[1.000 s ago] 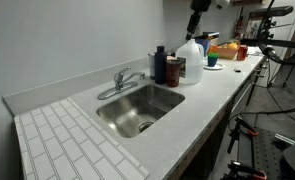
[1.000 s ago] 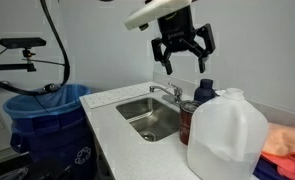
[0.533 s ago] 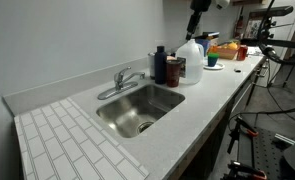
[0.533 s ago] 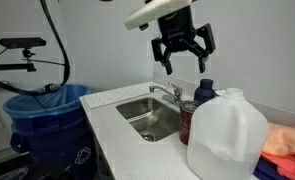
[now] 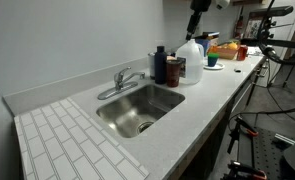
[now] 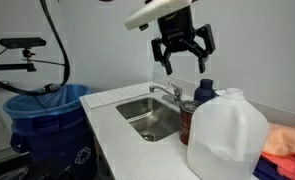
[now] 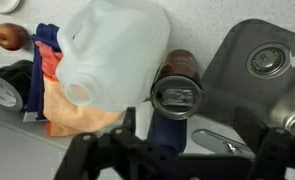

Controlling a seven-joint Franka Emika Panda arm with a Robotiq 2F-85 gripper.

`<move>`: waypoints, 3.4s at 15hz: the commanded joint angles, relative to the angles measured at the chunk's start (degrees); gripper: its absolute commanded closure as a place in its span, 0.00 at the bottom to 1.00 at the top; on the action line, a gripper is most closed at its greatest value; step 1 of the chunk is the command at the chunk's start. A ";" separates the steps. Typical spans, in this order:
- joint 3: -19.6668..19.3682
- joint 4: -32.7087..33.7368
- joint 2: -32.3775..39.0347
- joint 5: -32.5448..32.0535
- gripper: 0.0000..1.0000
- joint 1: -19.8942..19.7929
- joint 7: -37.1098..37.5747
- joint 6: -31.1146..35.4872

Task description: Move the tap

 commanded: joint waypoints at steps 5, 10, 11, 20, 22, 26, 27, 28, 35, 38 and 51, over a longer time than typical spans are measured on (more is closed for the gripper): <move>-0.68 0.00 -0.03 2.21 0.00 0.98 -4.91 -0.63; -0.79 -0.17 -0.01 2.54 0.00 1.12 -7.42 0.22; -0.01 -0.26 0.01 1.26 0.00 0.42 -5.29 -0.25; 0.11 0.75 1.19 2.77 0.00 1.25 -5.26 -0.39; 0.91 2.03 2.58 4.51 0.00 2.31 -4.33 0.30; 3.07 5.69 6.64 8.60 0.00 4.75 -2.66 0.62; 3.64 6.77 7.89 9.34 0.00 5.24 -2.27 0.57; 4.36 7.70 9.26 9.86 0.00 5.70 -1.77 0.82; 6.61 12.49 18.95 13.44 0.00 6.22 -2.06 5.21; 6.94 14.67 23.49 13.50 0.00 5.57 -2.28 7.51; 7.65 16.71 28.09 12.67 0.00 4.26 -0.70 8.82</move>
